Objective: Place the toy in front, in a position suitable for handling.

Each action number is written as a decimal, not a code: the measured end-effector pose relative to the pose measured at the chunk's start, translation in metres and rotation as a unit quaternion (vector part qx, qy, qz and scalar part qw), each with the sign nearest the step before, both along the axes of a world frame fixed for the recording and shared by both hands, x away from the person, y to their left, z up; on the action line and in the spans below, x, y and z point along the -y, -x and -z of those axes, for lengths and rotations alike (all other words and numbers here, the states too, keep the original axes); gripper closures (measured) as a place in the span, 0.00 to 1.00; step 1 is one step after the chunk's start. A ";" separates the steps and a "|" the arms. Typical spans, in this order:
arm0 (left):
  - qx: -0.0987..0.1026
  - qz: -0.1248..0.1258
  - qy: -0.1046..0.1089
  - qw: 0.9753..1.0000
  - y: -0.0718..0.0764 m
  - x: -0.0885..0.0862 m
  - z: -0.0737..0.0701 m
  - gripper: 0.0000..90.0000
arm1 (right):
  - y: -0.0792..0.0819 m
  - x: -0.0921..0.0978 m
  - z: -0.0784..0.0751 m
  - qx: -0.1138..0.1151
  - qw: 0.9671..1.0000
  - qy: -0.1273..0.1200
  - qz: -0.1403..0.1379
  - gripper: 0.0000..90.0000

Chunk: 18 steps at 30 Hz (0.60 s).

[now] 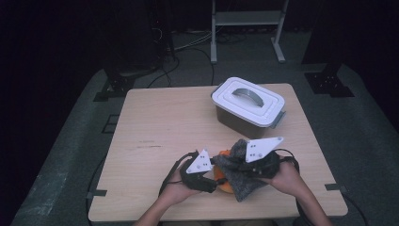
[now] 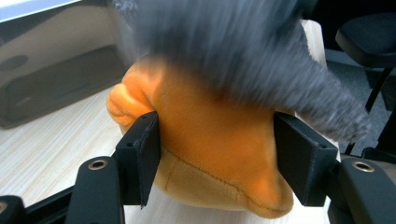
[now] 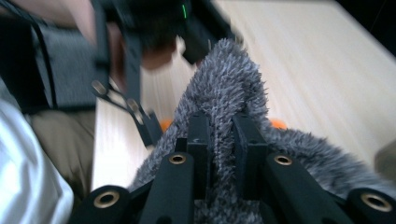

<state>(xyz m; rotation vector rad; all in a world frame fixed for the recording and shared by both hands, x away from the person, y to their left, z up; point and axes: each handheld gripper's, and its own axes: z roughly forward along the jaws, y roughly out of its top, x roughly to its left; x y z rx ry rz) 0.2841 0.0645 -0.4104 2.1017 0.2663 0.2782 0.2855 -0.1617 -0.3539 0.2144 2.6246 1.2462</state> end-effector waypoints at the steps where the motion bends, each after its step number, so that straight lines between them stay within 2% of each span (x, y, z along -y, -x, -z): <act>1: -0.002 -0.001 -0.001 1.000 0.000 0.000 0.001 0.39 | -0.002 0.000 0.004 -0.007 1.000 0.003 0.001 0.87; 3: -0.006 -0.002 0.002 1.000 -0.001 -0.002 0.002 0.39 | -0.007 0.005 0.009 -0.026 1.000 -0.013 0.002 0.87; 8: -0.012 -0.003 0.004 1.000 -0.004 -0.005 0.004 0.38 | -0.015 0.023 0.010 -0.027 0.999 -0.008 0.032 0.87; 11: -0.014 -0.002 0.004 1.000 -0.004 -0.005 0.004 0.37 | -0.020 0.032 0.014 -0.039 0.998 -0.019 0.045 0.86; 14: -0.017 0.003 0.001 1.000 -0.005 -0.007 0.001 0.31 | -0.021 0.033 0.018 -0.043 0.998 -0.031 0.038 0.86; 15: -0.012 0.004 0.005 1.000 -0.004 -0.008 0.000 0.28 | -0.020 0.032 0.019 -0.044 0.998 -0.033 0.033 0.87; 17: -0.014 0.002 0.025 1.000 -0.004 -0.010 -0.004 0.22 | -0.018 0.029 0.020 -0.049 0.998 -0.035 0.021 0.87; 18: -0.012 0.000 0.023 1.000 -0.004 -0.010 -0.005 0.21 | -0.017 0.027 0.021 -0.055 0.998 -0.038 0.010 0.87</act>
